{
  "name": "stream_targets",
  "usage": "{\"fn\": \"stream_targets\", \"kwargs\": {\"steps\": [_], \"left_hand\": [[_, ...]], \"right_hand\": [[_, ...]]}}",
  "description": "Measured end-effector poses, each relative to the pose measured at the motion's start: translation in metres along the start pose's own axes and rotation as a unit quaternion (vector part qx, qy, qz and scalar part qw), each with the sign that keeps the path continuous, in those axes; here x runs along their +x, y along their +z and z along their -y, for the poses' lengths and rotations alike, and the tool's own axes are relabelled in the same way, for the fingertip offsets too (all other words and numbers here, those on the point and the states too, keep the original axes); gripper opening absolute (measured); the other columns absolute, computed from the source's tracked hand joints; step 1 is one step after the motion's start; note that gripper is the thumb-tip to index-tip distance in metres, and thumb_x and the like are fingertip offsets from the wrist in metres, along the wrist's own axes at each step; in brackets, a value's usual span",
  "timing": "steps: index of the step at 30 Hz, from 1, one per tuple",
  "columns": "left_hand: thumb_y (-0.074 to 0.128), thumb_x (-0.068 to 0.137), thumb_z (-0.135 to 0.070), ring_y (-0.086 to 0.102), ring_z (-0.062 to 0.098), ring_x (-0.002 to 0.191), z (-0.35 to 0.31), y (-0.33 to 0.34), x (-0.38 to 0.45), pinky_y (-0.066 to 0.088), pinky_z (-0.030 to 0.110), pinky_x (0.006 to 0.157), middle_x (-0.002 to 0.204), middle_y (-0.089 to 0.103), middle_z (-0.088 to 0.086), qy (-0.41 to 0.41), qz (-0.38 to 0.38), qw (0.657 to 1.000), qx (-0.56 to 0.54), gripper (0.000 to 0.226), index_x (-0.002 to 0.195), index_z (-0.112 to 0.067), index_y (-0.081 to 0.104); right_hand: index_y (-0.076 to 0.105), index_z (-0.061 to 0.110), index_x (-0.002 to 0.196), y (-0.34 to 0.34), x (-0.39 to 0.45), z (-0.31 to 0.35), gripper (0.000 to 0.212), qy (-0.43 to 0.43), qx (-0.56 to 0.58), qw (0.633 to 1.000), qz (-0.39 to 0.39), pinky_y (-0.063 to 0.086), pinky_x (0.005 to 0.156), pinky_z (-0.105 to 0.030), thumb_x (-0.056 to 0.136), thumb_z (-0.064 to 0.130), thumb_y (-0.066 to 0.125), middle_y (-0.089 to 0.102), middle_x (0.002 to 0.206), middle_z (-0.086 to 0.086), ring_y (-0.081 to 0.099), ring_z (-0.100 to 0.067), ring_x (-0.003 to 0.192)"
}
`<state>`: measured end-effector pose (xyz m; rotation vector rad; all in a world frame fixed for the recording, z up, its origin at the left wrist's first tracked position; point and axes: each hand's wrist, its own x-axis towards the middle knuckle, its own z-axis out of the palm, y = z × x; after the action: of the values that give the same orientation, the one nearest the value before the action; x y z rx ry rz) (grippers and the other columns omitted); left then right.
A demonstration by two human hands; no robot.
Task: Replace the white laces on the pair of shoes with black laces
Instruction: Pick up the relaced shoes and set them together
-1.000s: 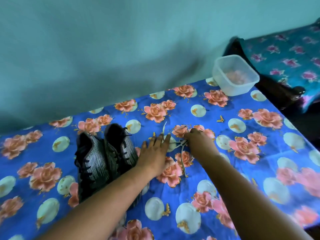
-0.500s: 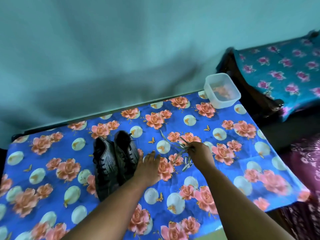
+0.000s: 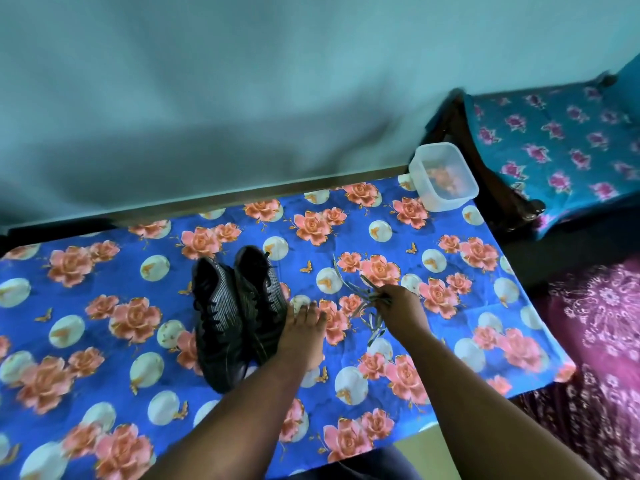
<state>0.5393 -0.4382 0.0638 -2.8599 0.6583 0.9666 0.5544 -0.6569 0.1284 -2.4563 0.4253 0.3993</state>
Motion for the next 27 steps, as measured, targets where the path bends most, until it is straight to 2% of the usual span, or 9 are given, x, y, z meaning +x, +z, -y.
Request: {"fn": "stream_targets", "kwargs": {"steps": [5, 9, 11, 14, 18, 22, 25, 27], "left_hand": [[0.062, 0.095, -0.042, 0.006, 0.035, 0.156, 0.004, 0.0, -0.001, -0.009, 0.059, 0.123, 0.17, -0.001, 0.016, 0.007, 0.006, 1.0, -0.02, 0.091, 0.162, -0.015, 0.006], [0.062, 0.095, -0.048, 0.007, 0.031, 0.157, 0.004, -0.005, 0.001, -0.002, 0.058, 0.125, 0.17, -0.002, 0.013, 0.008, 0.009, 0.998, -0.059, 0.097, 0.162, -0.016, -0.001], [0.058, 0.097, -0.05, 0.007, 0.03, 0.157, 0.001, -0.013, 0.004, 0.0, 0.06, 0.124, 0.17, -0.004, 0.012, 0.003, 0.01, 0.997, -0.072, 0.095, 0.162, -0.018, -0.003], [0.05, 0.1, -0.053, 0.005, 0.029, 0.157, -0.008, -0.022, 0.012, 0.004, 0.062, 0.122, 0.17, -0.008, 0.01, -0.014, 0.021, 0.995, -0.096, 0.088, 0.162, -0.019, -0.002], [0.057, 0.098, -0.051, -0.001, 0.031, 0.157, -0.028, -0.037, 0.037, 0.012, 0.062, 0.123, 0.17, -0.014, 0.01, -0.03, 0.039, 0.991, -0.12, 0.096, 0.162, -0.019, -0.007], [0.054, 0.097, -0.057, -0.006, 0.031, 0.157, -0.053, -0.047, 0.066, 0.006, 0.062, 0.122, 0.169, -0.018, 0.01, -0.063, 0.041, 0.991, -0.107, 0.099, 0.161, -0.021, -0.012], [0.053, 0.095, -0.06, -0.006, 0.027, 0.158, -0.078, -0.052, 0.088, 0.01, 0.062, 0.123, 0.169, -0.018, 0.008, -0.089, 0.023, 0.989, -0.117, 0.098, 0.162, -0.022, -0.007], [0.053, 0.094, -0.063, -0.005, 0.027, 0.158, -0.091, -0.056, 0.096, 0.011, 0.059, 0.123, 0.169, -0.017, 0.007, -0.11, 0.008, 0.985, -0.13, 0.098, 0.163, -0.023, -0.005]], "right_hand": [[0.073, 0.016, 0.103, -0.006, -0.006, 0.006, 0.012, 0.005, -0.001, 1.0, 0.005, 0.052, 0.068, -0.03, 0.093, 0.013, 0.068, 0.073, 0.088, 0.0, 0.069, -0.023, 0.083], [0.073, 0.021, 0.1, -0.03, -0.003, 0.016, 0.011, -0.007, 0.021, 1.0, -0.004, 0.036, 0.052, -0.011, 0.094, 0.013, 0.067, 0.064, 0.076, 0.014, 0.061, -0.007, 0.068], [0.069, 0.028, 0.096, -0.05, 0.003, 0.023, 0.013, -0.009, 0.038, 0.999, -0.019, 0.037, 0.049, -0.011, 0.095, 0.015, 0.066, 0.063, 0.075, 0.017, 0.06, -0.006, 0.066], [0.068, 0.025, 0.094, -0.083, 0.016, 0.028, 0.013, -0.019, 0.082, 0.996, -0.037, 0.038, 0.051, -0.007, 0.095, 0.012, 0.066, 0.065, 0.076, 0.015, 0.06, -0.005, 0.067], [0.069, 0.027, 0.094, -0.135, 0.053, 0.022, 0.012, -0.046, 0.105, 0.991, -0.069, 0.042, 0.056, -0.009, 0.094, 0.015, 0.068, 0.072, 0.081, 0.007, 0.065, -0.01, 0.073], [0.067, 0.026, 0.091, -0.19, 0.102, 0.008, 0.015, -0.083, 0.106, 0.986, -0.103, 0.04, 0.057, -0.007, 0.093, 0.011, 0.067, 0.066, 0.074, 0.018, 0.06, 0.005, 0.066], [0.071, 0.023, 0.094, -0.229, 0.154, -0.01, 0.01, -0.089, 0.11, 0.981, -0.133, 0.038, 0.059, -0.005, 0.092, 0.014, 0.069, 0.068, 0.077, 0.01, 0.064, -0.01, 0.074], [0.073, 0.02, 0.099, -0.244, 0.187, -0.021, 0.009, -0.09, 0.116, 0.977, -0.152, 0.04, 0.065, -0.013, 0.091, 0.018, 0.069, 0.072, 0.087, 0.003, 0.065, -0.017, 0.084]]}}
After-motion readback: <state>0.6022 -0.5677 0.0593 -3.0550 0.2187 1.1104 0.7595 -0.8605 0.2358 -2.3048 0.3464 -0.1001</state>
